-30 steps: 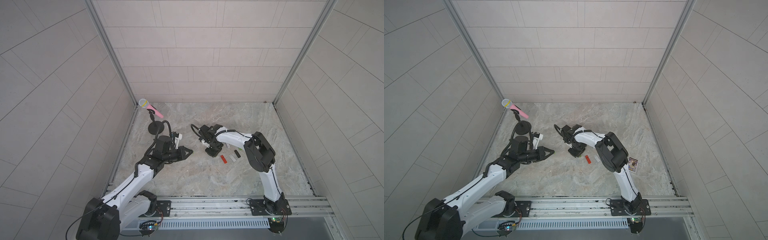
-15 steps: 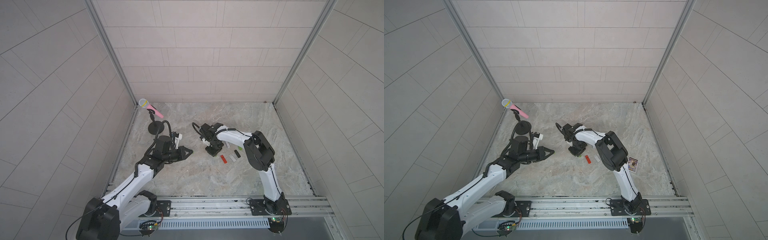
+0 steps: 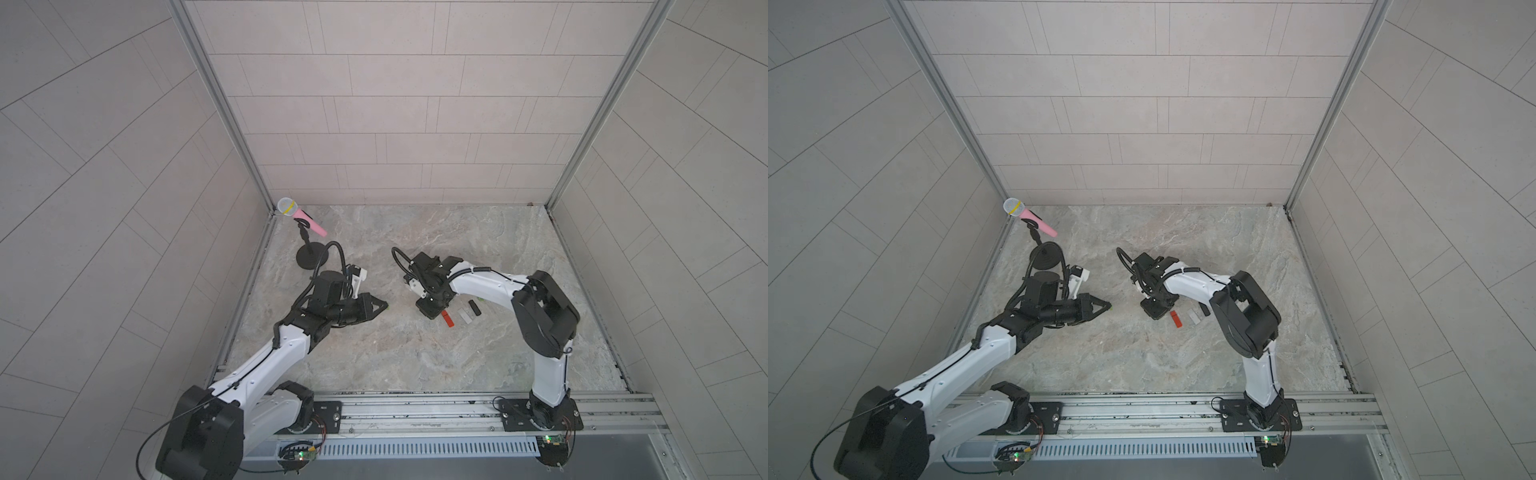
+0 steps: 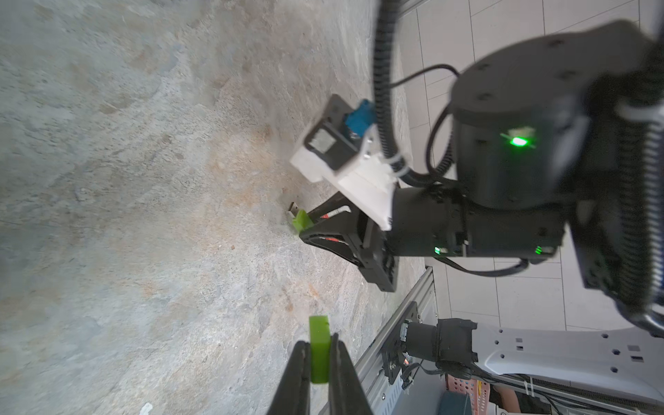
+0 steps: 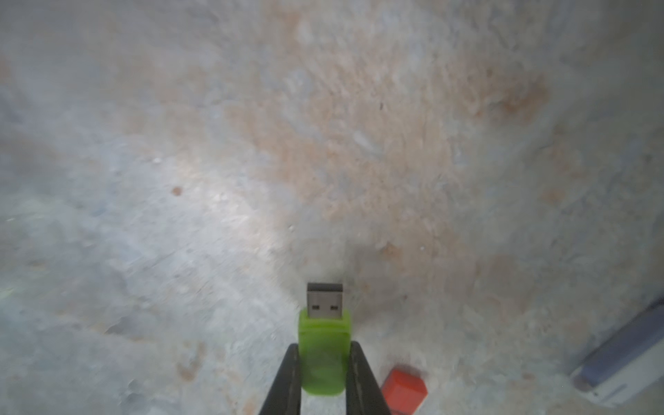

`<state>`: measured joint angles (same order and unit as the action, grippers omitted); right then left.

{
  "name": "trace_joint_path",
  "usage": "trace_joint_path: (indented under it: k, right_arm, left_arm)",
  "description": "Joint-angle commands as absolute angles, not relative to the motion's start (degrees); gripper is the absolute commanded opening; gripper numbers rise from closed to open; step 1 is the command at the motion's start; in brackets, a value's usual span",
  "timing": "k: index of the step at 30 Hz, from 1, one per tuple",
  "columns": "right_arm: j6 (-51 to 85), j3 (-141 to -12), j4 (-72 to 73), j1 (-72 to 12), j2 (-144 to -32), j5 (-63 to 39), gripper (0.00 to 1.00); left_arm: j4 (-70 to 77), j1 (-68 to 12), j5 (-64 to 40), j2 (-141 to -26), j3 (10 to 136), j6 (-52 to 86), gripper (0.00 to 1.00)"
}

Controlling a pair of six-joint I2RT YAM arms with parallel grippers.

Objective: Close the usb drive cover
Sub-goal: Pick up the USB drive from the center of the board, then close the cover of the USB drive.

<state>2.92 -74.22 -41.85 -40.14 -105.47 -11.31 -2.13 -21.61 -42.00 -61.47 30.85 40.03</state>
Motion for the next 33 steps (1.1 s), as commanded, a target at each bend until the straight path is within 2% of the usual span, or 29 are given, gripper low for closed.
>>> trace_joint_path:
  k: [1, 7, 12, 17, 33]
  right_arm:
    - [-0.6, -68.6, -31.8, -40.6, -95.1, -16.3, 0.16]
    - [-6.3, -54.6, -20.2, -41.2, -82.6, -19.8, 0.16]
    - [-10.0, -48.4, -14.4, -42.9, -77.6, -20.3, 0.15]
    - [-13.9, -49.2, -15.8, -45.7, -76.9, -17.0, 0.15]
    - [-14.7, -52.3, -15.4, -47.4, -79.0, -16.5, 0.14]
  left_arm:
    - [0.9, -21.7, -44.5, -62.5, 31.8, 39.7, 0.12]
    - [2.5, -23.5, -47.3, -64.9, 33.3, 39.3, 0.12]
    - [4.6, -25.2, -49.1, -66.4, 33.9, 39.4, 0.12]
    - [5.0, -26.7, -50.9, -68.4, 35.3, 38.8, 0.12]
    - [5.9, -27.6, -51.9, -70.3, 36.2, 39.0, 0.12]
